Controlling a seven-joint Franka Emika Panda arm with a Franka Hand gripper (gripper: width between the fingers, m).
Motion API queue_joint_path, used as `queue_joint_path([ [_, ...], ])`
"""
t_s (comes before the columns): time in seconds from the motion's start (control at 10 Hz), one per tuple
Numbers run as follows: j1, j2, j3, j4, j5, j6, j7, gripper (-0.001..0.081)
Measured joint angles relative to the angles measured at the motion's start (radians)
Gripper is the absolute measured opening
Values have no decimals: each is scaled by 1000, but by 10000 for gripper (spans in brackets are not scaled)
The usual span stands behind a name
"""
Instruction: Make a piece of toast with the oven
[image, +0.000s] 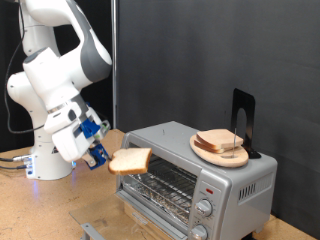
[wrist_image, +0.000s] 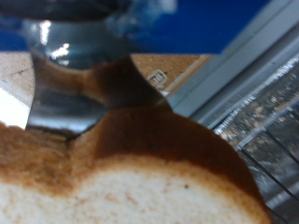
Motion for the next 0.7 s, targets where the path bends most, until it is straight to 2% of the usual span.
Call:
queue_joint_path([
  [0.5, 4, 138, -2, 58, 173, 43, -132, 400],
  [0.7, 4, 138, -1, 56, 145, 44, -142, 400],
])
